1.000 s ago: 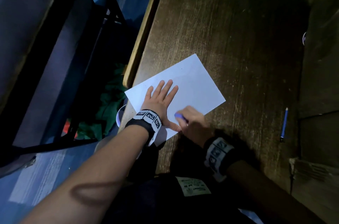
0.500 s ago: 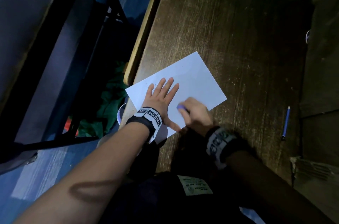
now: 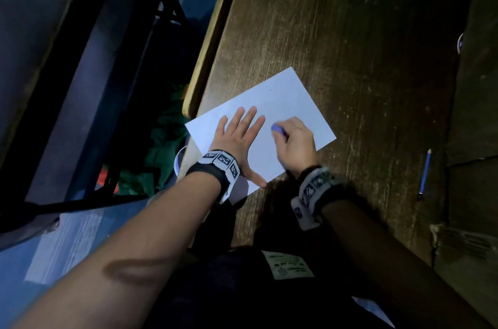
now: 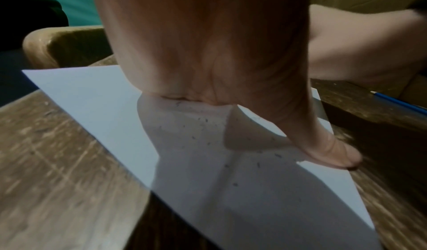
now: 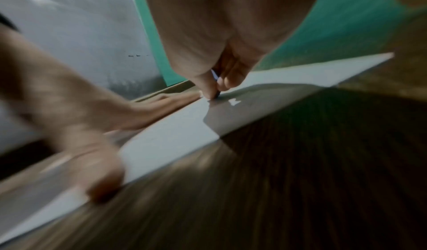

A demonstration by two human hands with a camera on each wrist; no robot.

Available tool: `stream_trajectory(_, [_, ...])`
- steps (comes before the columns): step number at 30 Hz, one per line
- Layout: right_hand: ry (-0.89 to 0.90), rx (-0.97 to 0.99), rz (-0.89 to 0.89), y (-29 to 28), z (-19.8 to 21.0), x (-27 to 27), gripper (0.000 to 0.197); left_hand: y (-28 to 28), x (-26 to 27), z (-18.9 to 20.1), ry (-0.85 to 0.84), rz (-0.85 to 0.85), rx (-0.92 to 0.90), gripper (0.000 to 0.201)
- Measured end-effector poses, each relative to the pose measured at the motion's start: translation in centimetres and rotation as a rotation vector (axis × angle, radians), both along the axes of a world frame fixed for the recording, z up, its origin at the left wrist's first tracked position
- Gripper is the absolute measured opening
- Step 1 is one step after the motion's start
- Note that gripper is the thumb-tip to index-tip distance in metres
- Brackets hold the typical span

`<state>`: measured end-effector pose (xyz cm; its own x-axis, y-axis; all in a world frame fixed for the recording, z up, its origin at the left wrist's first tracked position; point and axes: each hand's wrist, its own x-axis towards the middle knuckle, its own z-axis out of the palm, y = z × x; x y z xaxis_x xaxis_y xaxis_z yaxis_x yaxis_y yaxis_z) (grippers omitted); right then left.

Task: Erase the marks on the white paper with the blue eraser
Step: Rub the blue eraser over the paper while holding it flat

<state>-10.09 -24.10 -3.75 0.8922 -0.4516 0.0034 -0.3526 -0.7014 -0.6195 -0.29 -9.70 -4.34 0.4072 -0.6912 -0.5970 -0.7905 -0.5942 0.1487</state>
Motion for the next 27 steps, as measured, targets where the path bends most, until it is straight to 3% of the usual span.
stream_trajectory(2, [0.001,0.005,0.126,2.7,0.1,-2.5,0.01,0.1,0.0,-0.1,-0.006,0.007,-0.016,0.162])
stream_trajectory(4, [0.027,0.078,0.261,4.0,0.9,-4.9,0.027,0.1,0.0,-0.2,-0.016,0.008,-0.023,0.161])
stream_trajectory(6, [0.024,0.087,0.275,2.5,1.1,-3.6,0.04,0.1,0.1,-0.1,-0.014,0.007,-0.02,0.161])
stream_trajectory(9, [0.05,-0.029,0.128,-0.4,0.5,-0.4,0.012,0.1,0.0,-0.1,-0.011,0.004,-0.013,0.161])
stream_trajectory(12, [-0.023,-0.045,0.11,0.6,-0.6,-1.8,0.005,0.1,0.0,-0.1,-0.008,0.007,-0.022,0.161])
stream_trajectory(15, [0.014,0.018,0.341,3.0,0.1,-6.4,0.003,0.2,0.2,-0.1,-0.013,0.004,-0.023,0.161])
stream_trajectory(17, [0.04,0.044,0.41,2.3,0.3,-5.8,0.006,0.1,0.1,0.0,-0.009,0.003,-0.021,0.161])
stream_trajectory(21, [0.053,-0.055,0.155,-0.5,0.3,0.1,0.01,0.0,0.0,0.1,0.005,0.005,0.002,0.162])
stream_trajectory(23, [0.019,-0.044,0.094,0.2,0.1,-0.2,0.009,0.0,0.0,0.2,0.008,0.005,0.002,0.161])
stream_trajectory(27, [0.09,0.014,0.288,3.8,0.4,-5.7,0.01,0.1,0.1,0.2,0.002,0.014,-0.015,0.161])
